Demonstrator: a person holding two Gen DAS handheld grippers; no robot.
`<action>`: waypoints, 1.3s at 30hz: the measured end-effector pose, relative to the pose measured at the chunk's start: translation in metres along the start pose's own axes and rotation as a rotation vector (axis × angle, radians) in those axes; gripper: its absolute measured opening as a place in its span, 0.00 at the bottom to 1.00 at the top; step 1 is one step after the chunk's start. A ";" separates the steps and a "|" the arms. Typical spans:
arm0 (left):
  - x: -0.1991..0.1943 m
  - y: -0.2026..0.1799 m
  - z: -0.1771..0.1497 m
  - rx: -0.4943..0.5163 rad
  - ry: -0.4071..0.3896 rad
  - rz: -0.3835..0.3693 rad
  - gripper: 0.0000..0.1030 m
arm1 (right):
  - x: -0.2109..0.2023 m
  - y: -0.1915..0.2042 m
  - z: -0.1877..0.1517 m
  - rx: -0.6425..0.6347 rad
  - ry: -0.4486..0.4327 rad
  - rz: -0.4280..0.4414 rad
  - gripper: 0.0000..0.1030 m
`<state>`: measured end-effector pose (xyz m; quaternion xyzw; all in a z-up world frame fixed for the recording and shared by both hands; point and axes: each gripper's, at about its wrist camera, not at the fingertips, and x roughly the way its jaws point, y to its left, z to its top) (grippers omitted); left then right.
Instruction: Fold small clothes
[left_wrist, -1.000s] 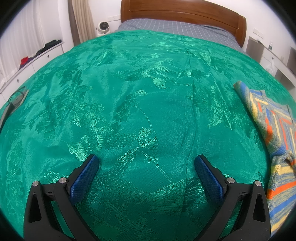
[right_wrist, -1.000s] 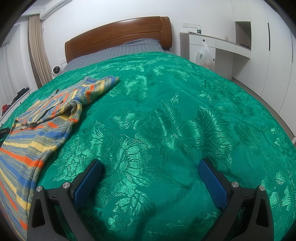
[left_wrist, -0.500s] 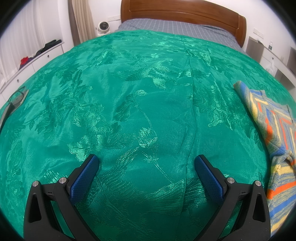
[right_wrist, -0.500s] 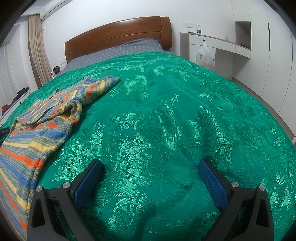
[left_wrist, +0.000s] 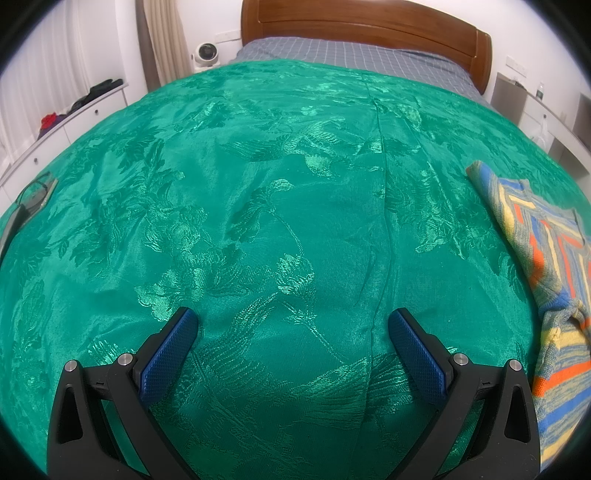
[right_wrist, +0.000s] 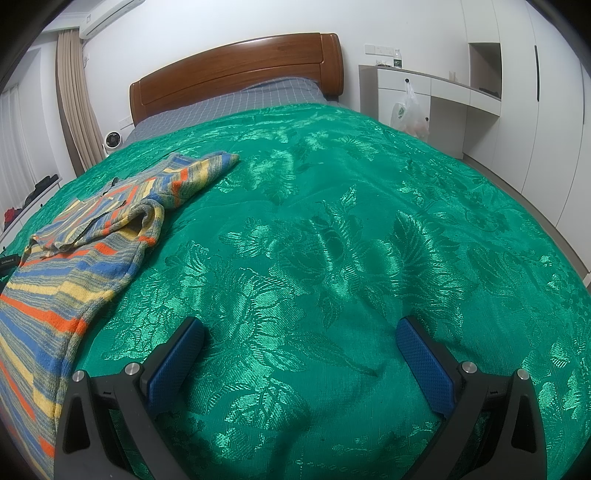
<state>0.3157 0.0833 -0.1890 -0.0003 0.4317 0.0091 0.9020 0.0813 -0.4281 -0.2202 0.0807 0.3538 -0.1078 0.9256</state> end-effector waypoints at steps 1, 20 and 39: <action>0.000 0.000 0.000 0.000 0.000 0.000 1.00 | 0.000 0.000 0.000 0.000 0.000 0.000 1.00; 0.000 0.001 0.000 0.000 0.000 0.000 1.00 | 0.001 0.005 0.004 -0.011 0.020 -0.022 1.00; 0.001 -0.003 0.002 -0.003 -0.003 0.002 1.00 | 0.002 0.005 0.003 -0.011 0.020 -0.017 1.00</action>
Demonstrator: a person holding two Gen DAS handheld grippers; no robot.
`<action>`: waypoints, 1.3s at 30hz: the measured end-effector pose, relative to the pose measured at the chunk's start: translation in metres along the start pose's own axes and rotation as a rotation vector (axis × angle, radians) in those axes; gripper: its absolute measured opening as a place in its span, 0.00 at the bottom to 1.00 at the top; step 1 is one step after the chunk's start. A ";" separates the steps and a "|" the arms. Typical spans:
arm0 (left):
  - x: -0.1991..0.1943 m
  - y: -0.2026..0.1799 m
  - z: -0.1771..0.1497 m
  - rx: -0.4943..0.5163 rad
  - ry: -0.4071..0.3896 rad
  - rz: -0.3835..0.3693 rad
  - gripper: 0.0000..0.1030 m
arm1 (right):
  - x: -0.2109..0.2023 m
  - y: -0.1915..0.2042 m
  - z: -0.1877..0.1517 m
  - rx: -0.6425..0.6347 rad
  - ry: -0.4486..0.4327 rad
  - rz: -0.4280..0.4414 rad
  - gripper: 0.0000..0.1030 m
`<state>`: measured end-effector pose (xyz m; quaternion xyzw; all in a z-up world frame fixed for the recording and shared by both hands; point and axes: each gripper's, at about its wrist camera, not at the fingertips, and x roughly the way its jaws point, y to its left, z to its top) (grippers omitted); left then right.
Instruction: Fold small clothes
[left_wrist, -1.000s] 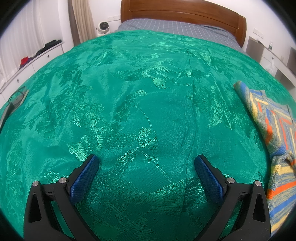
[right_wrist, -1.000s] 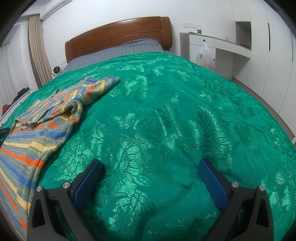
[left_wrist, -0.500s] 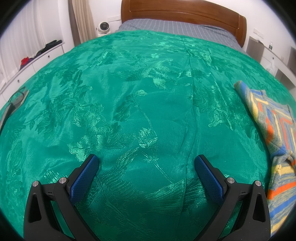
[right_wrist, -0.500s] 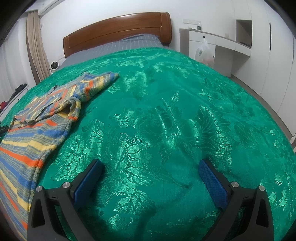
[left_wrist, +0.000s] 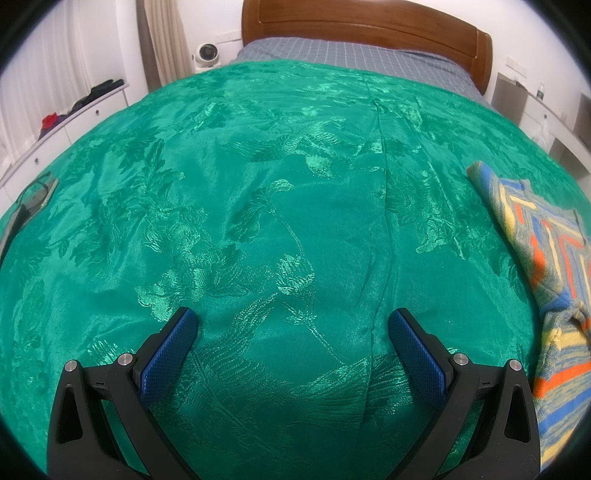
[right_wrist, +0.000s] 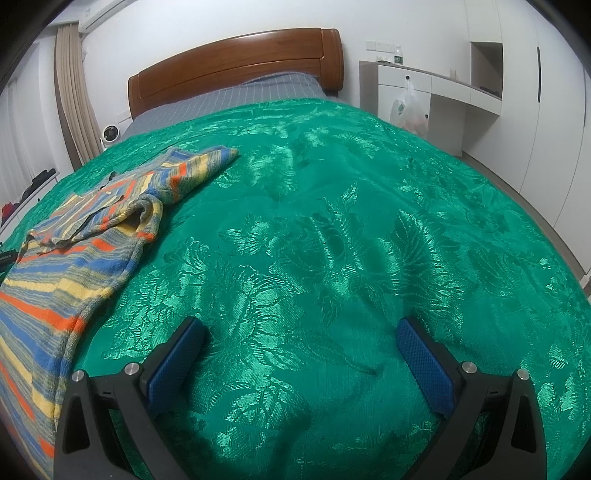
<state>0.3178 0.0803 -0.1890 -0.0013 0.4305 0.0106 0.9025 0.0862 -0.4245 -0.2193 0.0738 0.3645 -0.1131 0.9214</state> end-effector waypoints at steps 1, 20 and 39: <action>0.000 0.000 0.000 -0.001 0.000 -0.001 1.00 | 0.000 0.000 0.000 0.000 0.000 0.000 1.00; -0.122 -0.001 -0.092 0.101 0.295 -0.490 0.99 | -0.067 0.023 0.032 -0.124 0.165 0.231 0.97; -0.149 -0.038 -0.216 0.269 0.636 -0.507 0.04 | -0.075 0.075 -0.080 -0.103 0.699 0.391 0.06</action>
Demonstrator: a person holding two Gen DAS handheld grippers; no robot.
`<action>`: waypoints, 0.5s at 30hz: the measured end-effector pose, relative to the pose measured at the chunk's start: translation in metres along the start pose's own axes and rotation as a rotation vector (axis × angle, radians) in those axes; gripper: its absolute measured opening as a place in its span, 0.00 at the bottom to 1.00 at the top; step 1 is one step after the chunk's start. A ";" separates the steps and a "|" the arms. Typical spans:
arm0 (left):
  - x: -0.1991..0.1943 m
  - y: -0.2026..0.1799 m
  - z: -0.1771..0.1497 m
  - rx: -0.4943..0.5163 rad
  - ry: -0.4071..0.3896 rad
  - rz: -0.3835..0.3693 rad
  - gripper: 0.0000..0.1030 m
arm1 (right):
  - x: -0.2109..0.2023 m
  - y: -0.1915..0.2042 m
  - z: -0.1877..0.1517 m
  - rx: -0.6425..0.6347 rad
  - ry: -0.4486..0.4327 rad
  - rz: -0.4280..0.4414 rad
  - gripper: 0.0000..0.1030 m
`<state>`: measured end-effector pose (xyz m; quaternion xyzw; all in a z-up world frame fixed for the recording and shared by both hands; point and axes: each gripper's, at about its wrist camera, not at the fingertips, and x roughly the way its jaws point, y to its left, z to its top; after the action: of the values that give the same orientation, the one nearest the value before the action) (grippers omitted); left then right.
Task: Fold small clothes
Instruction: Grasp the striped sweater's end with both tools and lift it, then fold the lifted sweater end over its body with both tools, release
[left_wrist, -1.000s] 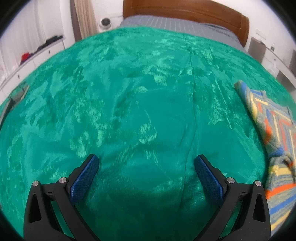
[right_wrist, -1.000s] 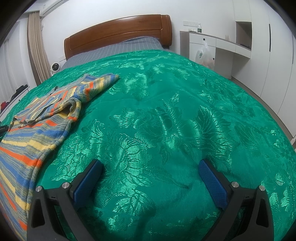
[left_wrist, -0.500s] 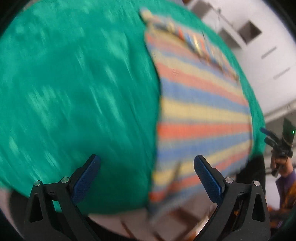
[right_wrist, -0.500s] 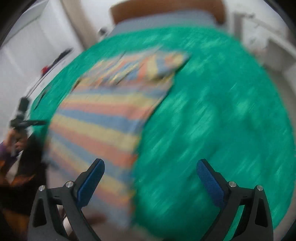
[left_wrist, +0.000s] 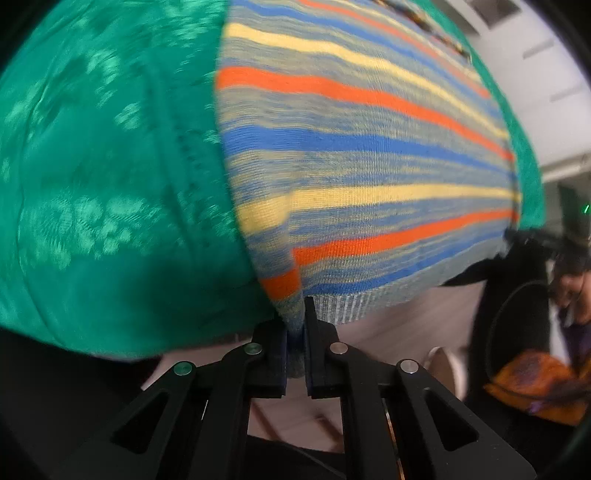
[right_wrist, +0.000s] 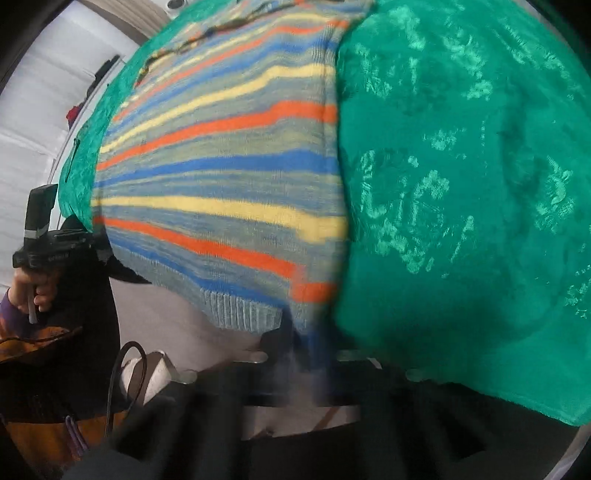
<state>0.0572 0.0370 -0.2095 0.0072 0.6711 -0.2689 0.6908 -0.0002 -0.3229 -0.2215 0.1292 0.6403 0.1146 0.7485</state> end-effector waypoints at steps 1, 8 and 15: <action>-0.007 0.003 -0.005 -0.009 -0.007 -0.021 0.04 | -0.004 0.000 -0.001 0.001 0.003 0.012 0.06; -0.076 0.021 -0.009 -0.074 -0.133 -0.270 0.04 | -0.064 0.008 -0.001 0.030 -0.107 0.230 0.06; -0.127 0.047 0.081 -0.126 -0.381 -0.317 0.04 | -0.114 -0.022 0.078 0.099 -0.343 0.316 0.06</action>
<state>0.1558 0.0935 -0.0995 -0.1919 0.5372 -0.3279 0.7531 0.0597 -0.3859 -0.1116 0.2821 0.4804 0.1750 0.8118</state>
